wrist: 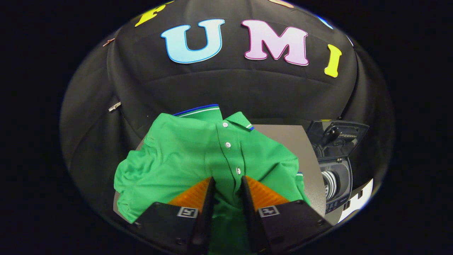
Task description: Put the clothes into the washing machine and then close the washing machine lid.
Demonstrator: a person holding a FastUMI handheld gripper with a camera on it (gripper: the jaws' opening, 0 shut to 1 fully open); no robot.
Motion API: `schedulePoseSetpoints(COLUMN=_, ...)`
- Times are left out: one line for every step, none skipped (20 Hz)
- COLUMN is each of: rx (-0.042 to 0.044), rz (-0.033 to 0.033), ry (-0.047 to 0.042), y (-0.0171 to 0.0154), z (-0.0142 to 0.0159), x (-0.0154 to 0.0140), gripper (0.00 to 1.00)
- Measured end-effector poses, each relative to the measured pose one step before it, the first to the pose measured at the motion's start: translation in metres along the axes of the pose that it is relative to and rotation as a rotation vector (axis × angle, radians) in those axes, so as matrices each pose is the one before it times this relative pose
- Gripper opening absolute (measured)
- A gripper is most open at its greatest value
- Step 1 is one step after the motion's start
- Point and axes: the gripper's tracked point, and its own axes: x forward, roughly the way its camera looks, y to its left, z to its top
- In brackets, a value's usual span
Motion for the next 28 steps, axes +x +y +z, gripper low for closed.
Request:
schedulePoseSetpoints(rx=-0.00321, rz=0.01218, ry=0.0179, y=0.00158, z=-0.00066, x=-0.00166, gripper=0.41)
schedulePoseSetpoints(rx=-0.00304, rz=0.00564, ry=0.02137, y=0.00002, z=-0.00177, x=-0.00137, gripper=0.24)
schedulePoseSetpoints(rx=-0.01055, rz=0.00577, ry=0.01255, y=0.00038, z=0.00115, x=0.00017, gripper=0.24)
schedulePoseSetpoints(rx=-0.00461, rz=0.00516, ry=0.01283, y=0.00042, z=0.0003, x=-0.00125, gripper=0.23)
schedulePoseSetpoints(rx=-0.0068, rz=0.00213, ry=-0.01191, y=-0.00088, z=0.00269, x=0.00037, gripper=0.24)
schedulePoseSetpoints(rx=0.00348, rz=-0.01815, ry=0.01018, y=-0.00244, z=-0.00165, x=0.0015, gripper=0.06)
schedulePoseSetpoints(rx=-0.00585, rz=-0.00276, ry=-0.00508, y=0.00007, z=0.0024, x=-0.00213, gripper=0.06)
schedulePoseSetpoints(rx=-0.00949, rz=-0.00255, ry=-0.01288, y=0.00139, z=0.00182, x=-0.00282, gripper=0.06)
schedulePoseSetpoints(rx=-0.017, rz=-0.00095, ry=-0.02732, y=0.00096, z=0.00217, x=-0.00259, gripper=0.06)
schedulePoseSetpoints(rx=-0.02341, rz=0.00031, ry=-0.03268, y=0.00195, z=0.0056, x=-0.00438, gripper=0.06)
schedulePoseSetpoints(rx=-0.01735, rz=0.00819, ry=-0.03181, y=0.00341, z=0.0059, x=-0.00797, gripper=0.06)
schedulePoseSetpoints(rx=-0.00537, rz=0.02148, ry=-0.03485, y=0.00551, z=0.00773, x=-0.00831, gripper=0.06)
schedulePoseSetpoints(rx=-0.00239, rz=0.02413, ry=-0.04543, y=0.00522, z=0.01023, x=-0.00959, gripper=0.06)
schedulePoseSetpoints(rx=-0.01062, rz=0.02049, ry=-0.0499, y=0.00483, z=0.0134, x=-0.00861, gripper=0.06)
schedulePoseSetpoints(rx=-0.0145, rz=0.0192, ry=-0.04926, y=0.00682, z=0.01426, x=-0.00978, gripper=0.06)
schedulePoseSetpoints(rx=-0.01852, rz=0.02394, ry=-0.03258, y=0.00696, z=0.00996, x=-0.00638, gripper=0.06)
schedulePoseSetpoints(rx=-0.00774, rz=0.01413, ry=0.0005, y=0.00236, z=-0.00001, x=-0.00259, gripper=0.06)
schedulePoseSetpoints(rx=0.01929, rz=0.01133, ry=0.00833, y=-0.00084, z=-0.00012, x=-0.00508, gripper=0.06)
schedulePoseSetpoints(rx=0.02046, rz=0.00094, ry=-0.00219, y=-0.00246, z=0.00119, x=0.00049, gripper=0.06)
schedulePoseSetpoints(rx=0.01191, rz=-0.00651, ry=-0.00011, y=-0.00377, z=0.00364, x=-0.0034, gripper=0.05)
schedulePoseSetpoints(rx=0.00901, rz=-0.00686, ry=-0.00489, y=-0.00379, z=0.00499, x=-0.00485, gripper=0.05)
schedulePoseSetpoints(rx=0.00888, rz=-0.00499, ry=-0.01197, y=-0.00469, z=0.00536, x=-0.00447, gripper=0.05)
schedulePoseSetpoints(rx=0.0037, rz=-0.00255, ry=-0.0163, y=-0.00449, z=0.00502, x=-0.00569, gripper=0.05)
schedulePoseSetpoints(rx=-0.00353, rz=0.00419, ry=-0.01611, y=-0.0029, z=0.00503, x=-0.00504, gripper=0.05)
schedulePoseSetpoints(rx=-0.0138, rz=-0.00633, ry=-0.01044, y=-0.00518, z=0.00317, x=-0.00482, gripper=0.05)
schedulePoseSetpoints(rx=-0.01623, rz=-0.00788, ry=-0.00614, y=-0.00728, z=0.00017, x=-0.00318, gripper=0.05)
schedulePoseSetpoints(rx=-0.0139, rz=-0.00861, ry=-0.0048, y=-0.00714, z=-0.00004, x=-0.00456, gripper=0.05)
schedulePoseSetpoints(rx=-0.0123, rz=-0.00957, ry=-0.00664, y=-0.00714, z=0.00124, x=-0.00337, gripper=0.05)
